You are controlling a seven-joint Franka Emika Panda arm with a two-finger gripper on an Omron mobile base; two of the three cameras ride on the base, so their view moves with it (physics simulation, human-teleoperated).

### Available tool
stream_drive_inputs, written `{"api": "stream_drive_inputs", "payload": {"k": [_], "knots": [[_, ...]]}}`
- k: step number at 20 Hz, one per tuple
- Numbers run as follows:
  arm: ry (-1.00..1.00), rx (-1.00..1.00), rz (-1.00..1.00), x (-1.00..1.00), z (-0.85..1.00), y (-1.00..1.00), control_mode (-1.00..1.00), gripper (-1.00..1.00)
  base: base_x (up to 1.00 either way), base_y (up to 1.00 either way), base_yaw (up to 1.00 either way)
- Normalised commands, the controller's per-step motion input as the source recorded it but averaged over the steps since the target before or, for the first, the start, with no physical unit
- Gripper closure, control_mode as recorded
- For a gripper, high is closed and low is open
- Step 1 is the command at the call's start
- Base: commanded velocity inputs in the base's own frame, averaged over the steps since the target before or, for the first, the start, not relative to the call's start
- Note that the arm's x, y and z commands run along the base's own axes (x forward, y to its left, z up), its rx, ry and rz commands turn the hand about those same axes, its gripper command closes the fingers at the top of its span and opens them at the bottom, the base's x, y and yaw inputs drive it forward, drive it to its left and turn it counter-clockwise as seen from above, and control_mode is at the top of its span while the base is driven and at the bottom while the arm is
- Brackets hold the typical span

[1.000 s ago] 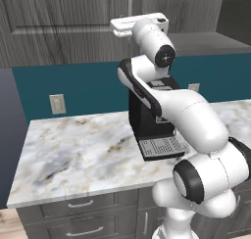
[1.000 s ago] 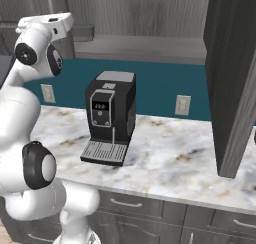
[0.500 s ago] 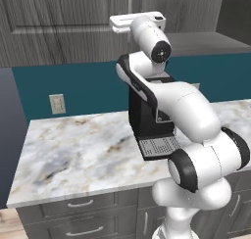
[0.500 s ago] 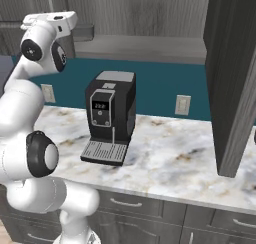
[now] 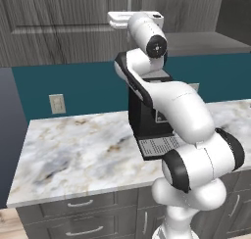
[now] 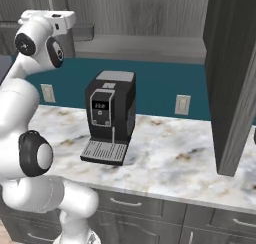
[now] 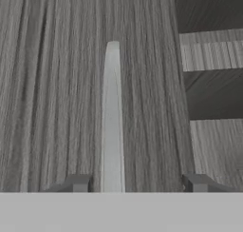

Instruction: The dining table condiment station is running low on shaker. Refill the condiment station by opening the cabinet and taking the shaker from the cabinet and placing it on the dining table.

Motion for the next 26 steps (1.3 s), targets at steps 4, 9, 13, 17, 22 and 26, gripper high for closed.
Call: {"api": "stream_drive_inputs", "payload": {"k": [4, 9, 13, 17, 22, 26], "knots": [[0.02, 0.00, 0.00, 0.53, 0.00, 0.15, -1.00, 1.00, 0.00, 0.00, 0.00], [0.06, 0.00, 0.06, 0.07, -0.07, 0.38, -1.00, 1.00, 0.00, 0.00, 0.00], [0.01, 0.00, 0.16, -0.04, -0.13, 0.83, -1.00, 1.00, 0.00, 0.00, 0.00], [0.01, 0.01, 0.30, -0.04, -0.26, 0.99, -1.00, 1.00, 0.00, 0.00, 0.00], [0.00, 0.00, 0.32, -0.20, -0.24, 1.00, -1.00, 1.00, 0.00, 0.00, 0.00], [0.00, 0.00, 0.27, -0.50, -0.14, 1.00, -1.00, 1.00, 0.00, 0.00, 0.00]]}}
